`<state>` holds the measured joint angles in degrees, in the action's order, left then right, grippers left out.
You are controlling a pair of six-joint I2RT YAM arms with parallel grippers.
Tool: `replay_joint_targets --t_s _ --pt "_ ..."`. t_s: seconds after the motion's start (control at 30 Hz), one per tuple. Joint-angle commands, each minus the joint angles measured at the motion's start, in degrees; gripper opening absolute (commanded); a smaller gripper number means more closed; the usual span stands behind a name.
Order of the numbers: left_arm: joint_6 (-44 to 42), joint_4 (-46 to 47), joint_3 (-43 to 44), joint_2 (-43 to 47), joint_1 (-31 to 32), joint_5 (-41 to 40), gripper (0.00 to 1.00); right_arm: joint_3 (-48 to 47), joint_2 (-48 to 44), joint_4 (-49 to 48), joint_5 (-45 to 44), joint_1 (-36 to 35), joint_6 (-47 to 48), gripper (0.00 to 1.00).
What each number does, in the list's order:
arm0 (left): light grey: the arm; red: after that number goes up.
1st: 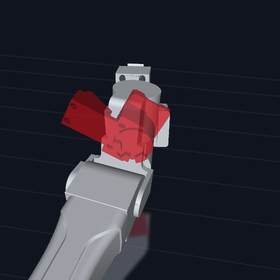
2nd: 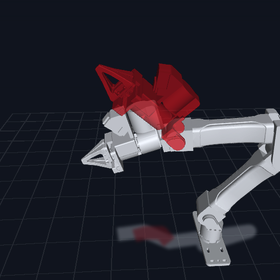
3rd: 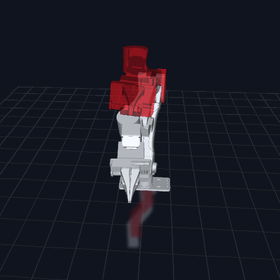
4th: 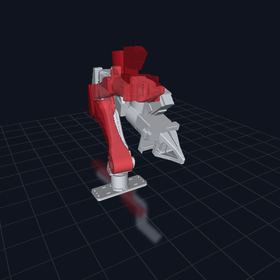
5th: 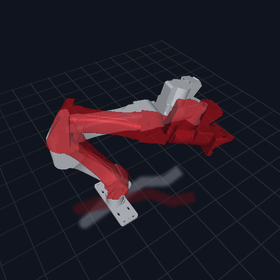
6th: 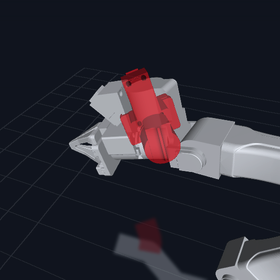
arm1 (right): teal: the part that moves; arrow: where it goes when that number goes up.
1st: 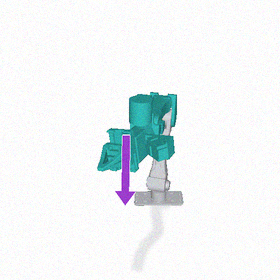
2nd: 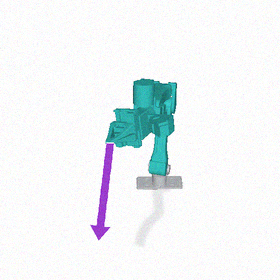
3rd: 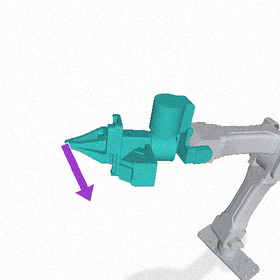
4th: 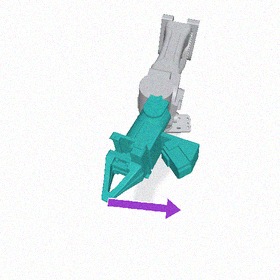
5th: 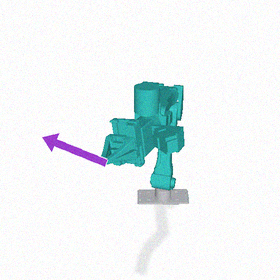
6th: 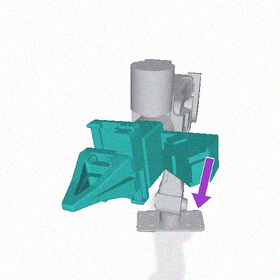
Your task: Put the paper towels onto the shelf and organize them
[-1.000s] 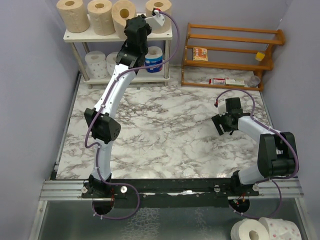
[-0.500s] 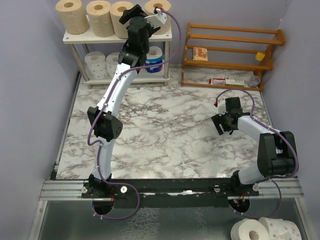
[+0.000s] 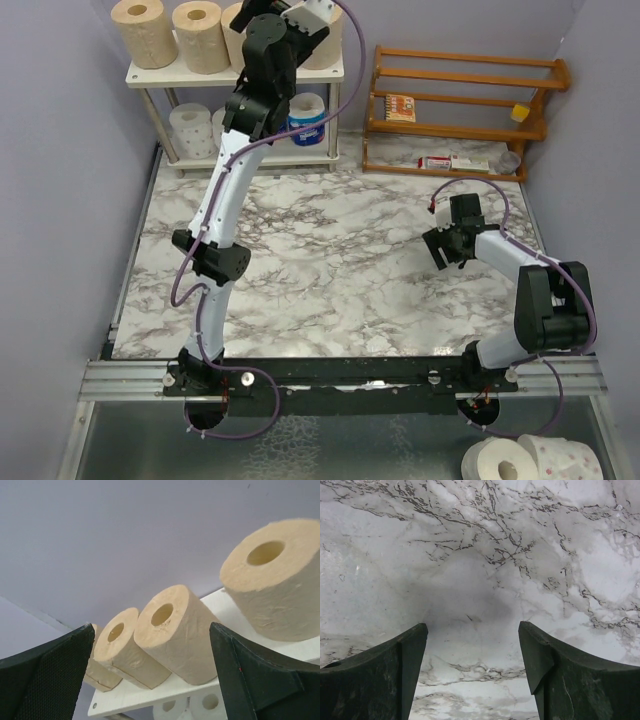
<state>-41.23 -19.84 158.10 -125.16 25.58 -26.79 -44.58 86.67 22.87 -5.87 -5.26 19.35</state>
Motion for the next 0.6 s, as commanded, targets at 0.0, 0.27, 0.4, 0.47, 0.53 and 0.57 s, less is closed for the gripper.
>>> replay_joint_targets --t_s 0.0,0.27,0.4,0.47,0.53,0.57 --pt "5.7 -11.0 10.3 3.6 6.2 1.8 0.99 3.5 5.2 3.6 -2.1 -0.4 0.3 0.76" --pt "25.8 -27.4 16.5 6.1 9.7 16.8 0.99 3.7 5.3 3.5 -2.0 -0.4 0.4 0.76" --pt "22.0 -40.6 12.9 7.0 16.1 39.7 0.99 4.0 5.0 2.2 -5.6 -0.3 -0.9 0.77" --pt "16.0 -44.0 9.2 6.7 25.1 34.7 0.99 4.3 5.1 1.7 -7.2 -0.4 -1.4 0.77" --pt "13.4 -42.7 -1.6 8.0 33.4 28.1 0.99 4.3 4.8 1.7 -7.4 -0.4 -1.4 0.77" --pt "13.4 -40.4 -9.1 9.1 37.0 26.1 0.99 4.4 4.5 1.7 -7.4 -0.4 -1.3 0.77"
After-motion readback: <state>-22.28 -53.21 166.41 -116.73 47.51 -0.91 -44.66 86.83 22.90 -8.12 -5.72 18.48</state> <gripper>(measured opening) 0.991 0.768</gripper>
